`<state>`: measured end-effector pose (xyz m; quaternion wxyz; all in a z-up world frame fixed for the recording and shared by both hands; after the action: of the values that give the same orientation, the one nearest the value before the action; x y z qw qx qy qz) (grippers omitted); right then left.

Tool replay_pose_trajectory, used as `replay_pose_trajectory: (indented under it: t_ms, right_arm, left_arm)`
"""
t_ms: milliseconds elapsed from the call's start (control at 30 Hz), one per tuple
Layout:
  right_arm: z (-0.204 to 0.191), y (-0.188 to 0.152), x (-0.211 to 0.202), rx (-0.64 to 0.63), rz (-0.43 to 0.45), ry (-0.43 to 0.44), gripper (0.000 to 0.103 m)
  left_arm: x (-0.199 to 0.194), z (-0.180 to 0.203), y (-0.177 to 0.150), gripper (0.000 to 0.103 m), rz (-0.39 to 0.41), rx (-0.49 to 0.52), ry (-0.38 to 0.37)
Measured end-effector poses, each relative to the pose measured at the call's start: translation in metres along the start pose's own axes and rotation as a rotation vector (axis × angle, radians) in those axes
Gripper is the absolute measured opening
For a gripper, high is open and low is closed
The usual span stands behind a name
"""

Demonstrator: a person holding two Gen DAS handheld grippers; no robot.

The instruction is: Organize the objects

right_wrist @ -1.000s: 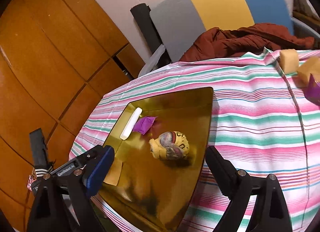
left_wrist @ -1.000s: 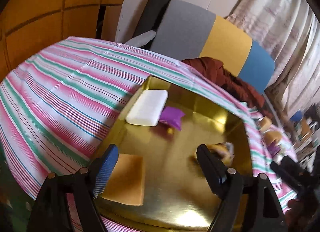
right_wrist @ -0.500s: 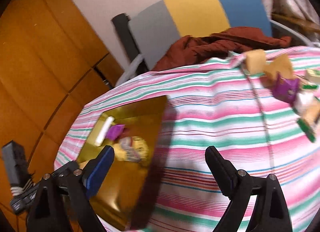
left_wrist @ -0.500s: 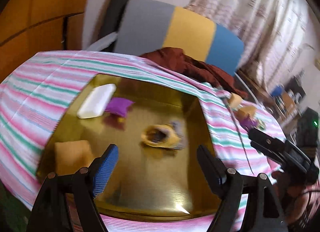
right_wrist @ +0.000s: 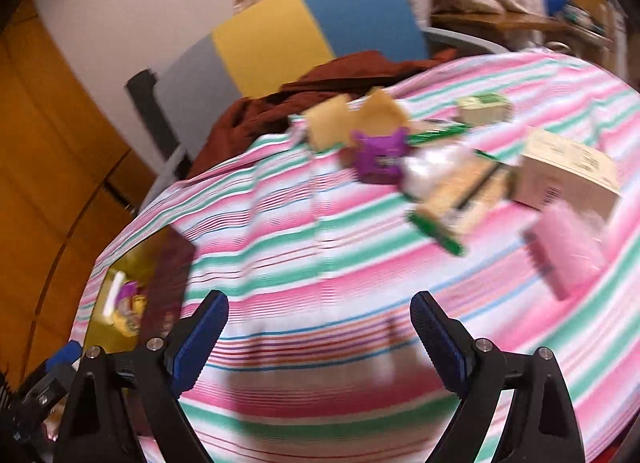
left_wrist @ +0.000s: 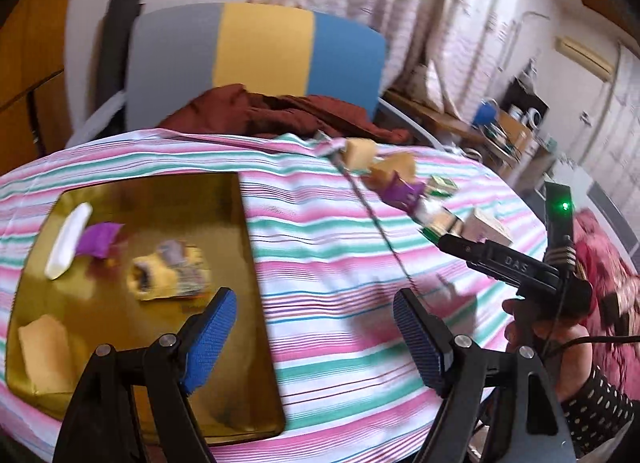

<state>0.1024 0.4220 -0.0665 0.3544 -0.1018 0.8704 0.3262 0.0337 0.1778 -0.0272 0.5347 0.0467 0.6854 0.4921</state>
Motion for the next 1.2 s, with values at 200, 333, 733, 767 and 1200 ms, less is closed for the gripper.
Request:
replay_pose_trajectory:
  t_ms: [200,333,733,767,1200]
  right_arm:
    - [0.039,0.007,-0.009,0.041,0.02,-0.057,0.093]
    - [0.056,0.01,-0.013,0.049,0.036,-0.098,0.093]
    - [0.128,0.04,-0.053,0.161,0.185,-0.244,0.093]
    - [0.131,0.043,-0.052,0.164,0.192,-0.247,0.093]
    - [0.081,0.038,-0.014,-0.026,0.05,-0.03,0.093]
  left_arm:
    - [0.019,0.029,0.004,0.082,-0.035,0.031,-0.069]
    - [0.028,0.045,0.004,0.082,-0.053,0.069,-0.091]
    - [0.061,0.068,0.008,0.082,-0.111,0.08,-0.174]
    - [0.064,0.069,0.007,0.082,-0.12,0.077,-0.179]
    - [0.077,0.077,0.003,0.082,-0.168,0.075,-0.193]
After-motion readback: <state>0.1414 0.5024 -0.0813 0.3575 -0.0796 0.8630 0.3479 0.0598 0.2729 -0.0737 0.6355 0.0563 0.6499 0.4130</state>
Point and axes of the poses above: each gripper's, at about its wrist camera, not at the fingertips, and x roughly the way its jaws point, z to its right, y to its top, the point moved 3 cm from there along x, roughly the way its jaws point, and after that the axes turned 13 degrees about x, right-handed, at the moved point
